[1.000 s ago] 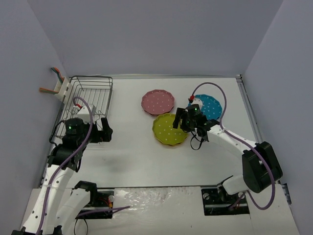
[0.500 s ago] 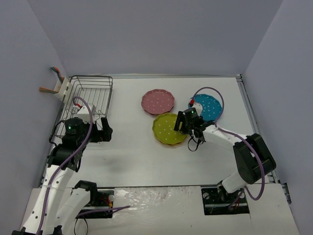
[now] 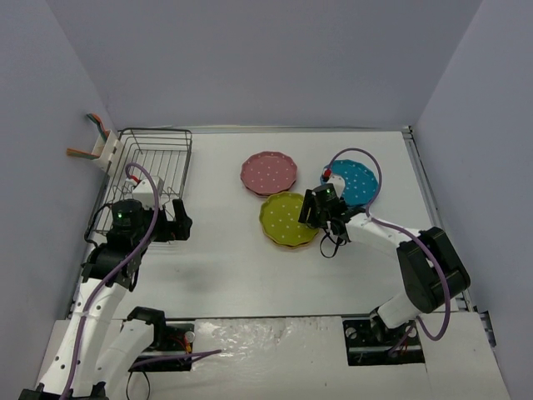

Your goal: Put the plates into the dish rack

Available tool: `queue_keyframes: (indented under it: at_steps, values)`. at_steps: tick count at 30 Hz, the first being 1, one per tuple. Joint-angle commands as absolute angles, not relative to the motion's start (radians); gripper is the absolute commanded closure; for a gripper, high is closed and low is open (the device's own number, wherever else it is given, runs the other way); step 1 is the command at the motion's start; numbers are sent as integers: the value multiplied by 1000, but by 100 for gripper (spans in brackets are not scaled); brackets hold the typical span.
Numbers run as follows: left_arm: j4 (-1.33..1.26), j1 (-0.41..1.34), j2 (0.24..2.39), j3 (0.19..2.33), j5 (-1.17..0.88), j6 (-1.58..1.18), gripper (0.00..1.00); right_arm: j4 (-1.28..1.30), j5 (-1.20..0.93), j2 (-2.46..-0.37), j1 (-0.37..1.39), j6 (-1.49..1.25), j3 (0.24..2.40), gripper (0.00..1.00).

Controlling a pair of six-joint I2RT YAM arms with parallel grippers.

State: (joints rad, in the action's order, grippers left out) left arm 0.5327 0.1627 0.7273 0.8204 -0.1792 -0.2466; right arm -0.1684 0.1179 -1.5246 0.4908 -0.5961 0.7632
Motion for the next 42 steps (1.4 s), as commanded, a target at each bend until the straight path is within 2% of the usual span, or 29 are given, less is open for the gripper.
queue_keyframes:
  at_steps: [1, 15, 20, 29, 38, 42]
  values:
    - [468, 164, 736, 839, -184, -242, 3, -214, 133, -1500, 489, -586, 773, 39]
    - [471, 164, 736, 839, -181, -242, 3, -215, 141, -1561, 489, -591, 770, 50]
    - [472, 164, 739, 839, -186, -245, 3, -232, 133, -1571, 489, -586, 758, 61]
    - [451, 225, 777, 880, -196, -358, 3, -236, 116, -1571, 489, -575, 769, 99]
    - [396, 510, 1037, 1015, -68, -543, 3, -234, 91, -1521, 489, -574, 797, 100]
    - [331, 556, 1166, 1035, -74, -639, 3, -214, 78, -1500, 489, -571, 820, 100]
